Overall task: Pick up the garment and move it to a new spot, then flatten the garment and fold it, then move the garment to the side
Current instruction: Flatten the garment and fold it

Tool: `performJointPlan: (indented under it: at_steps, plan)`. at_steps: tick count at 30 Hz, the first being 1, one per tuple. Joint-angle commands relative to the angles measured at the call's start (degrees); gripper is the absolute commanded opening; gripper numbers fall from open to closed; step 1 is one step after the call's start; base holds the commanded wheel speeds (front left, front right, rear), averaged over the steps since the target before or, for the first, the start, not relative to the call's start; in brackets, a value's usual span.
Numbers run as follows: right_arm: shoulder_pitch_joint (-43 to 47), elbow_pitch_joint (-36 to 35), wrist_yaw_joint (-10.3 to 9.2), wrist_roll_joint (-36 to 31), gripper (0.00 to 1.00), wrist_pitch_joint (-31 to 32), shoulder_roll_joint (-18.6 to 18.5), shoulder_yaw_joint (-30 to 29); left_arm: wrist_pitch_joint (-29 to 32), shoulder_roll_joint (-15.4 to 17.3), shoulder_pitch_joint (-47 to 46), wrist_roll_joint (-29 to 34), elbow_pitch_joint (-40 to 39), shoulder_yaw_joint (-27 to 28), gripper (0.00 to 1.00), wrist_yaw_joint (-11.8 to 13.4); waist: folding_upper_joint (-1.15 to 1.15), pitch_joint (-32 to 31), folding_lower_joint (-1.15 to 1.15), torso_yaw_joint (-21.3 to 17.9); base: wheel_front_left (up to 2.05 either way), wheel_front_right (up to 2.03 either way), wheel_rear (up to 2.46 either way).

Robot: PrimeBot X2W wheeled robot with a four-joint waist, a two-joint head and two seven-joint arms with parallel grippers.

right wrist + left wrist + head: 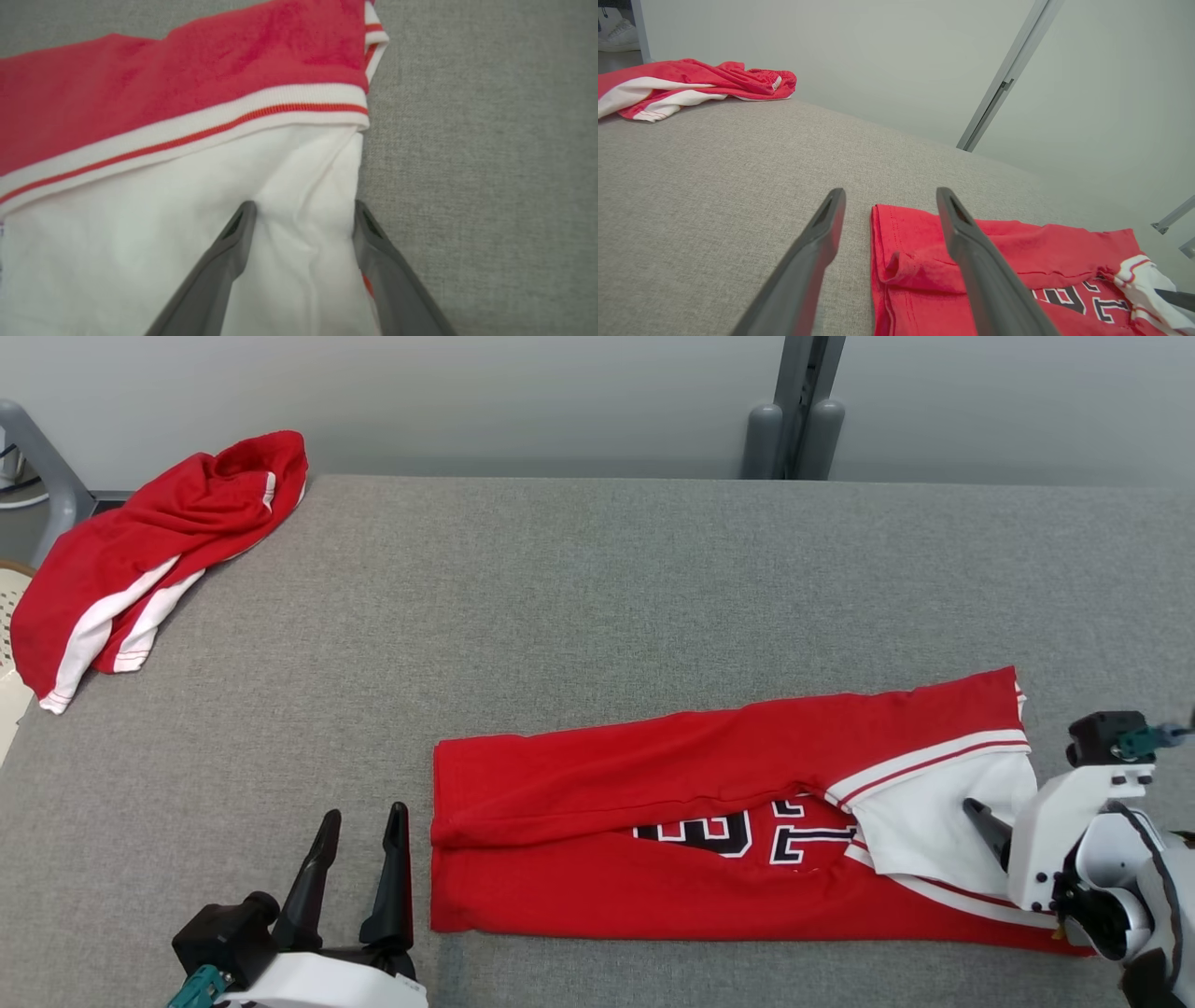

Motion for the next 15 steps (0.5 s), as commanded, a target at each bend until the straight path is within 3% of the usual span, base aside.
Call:
performJointPlan:
  at_steps: [1,2,3,6,7,15]
  plan:
    - [-0.05,0.45,0.10,0.96,1.00,1.22,0.32,2.13,-0.26,0.00,-0.62,0.45,-0.08,0.46,1.00,-0.20,0.00,0.06,0.00,0.00,0.00,0.00,0.00]
    - [-0.30,0.45,0.10,1.18,0.84,1.55,0.26,3.35,-0.26,-0.04,-0.62,0.51,-0.08,0.63,1.00,-0.24,0.00,0.08,0.00,-0.05,0.00,0.00,0.00]
    - [-0.50,0.56,0.10,1.30,0.47,1.76,0.13,4.50,-0.26,-0.06,-0.59,0.62,-0.08,0.75,1.00,-0.23,0.00,0.10,0.00,-0.12,0.00,0.00,0.00]
    - [-1.51,1.30,0.08,1.69,0.23,1.04,-0.56,6.40,-0.26,-0.16,-0.63,0.82,-0.06,1.03,1.00,-0.57,0.00,0.15,0.00,-0.31,0.00,0.00,0.00]
    - [-1.88,1.65,0.04,1.65,0.00,0.53,-0.69,6.74,-0.26,-0.20,-0.66,1.01,-0.07,1.10,1.00,-0.64,0.00,0.15,0.00,-0.38,0.00,0.00,0.00]
    - [-4.62,3.84,0.01,2.98,0.00,-3.18,-2.26,6.70,-0.26,0.21,-1.14,1.80,0.44,1.87,1.00,-0.68,0.00,0.10,0.00,-1.60,0.00,0.00,0.00]
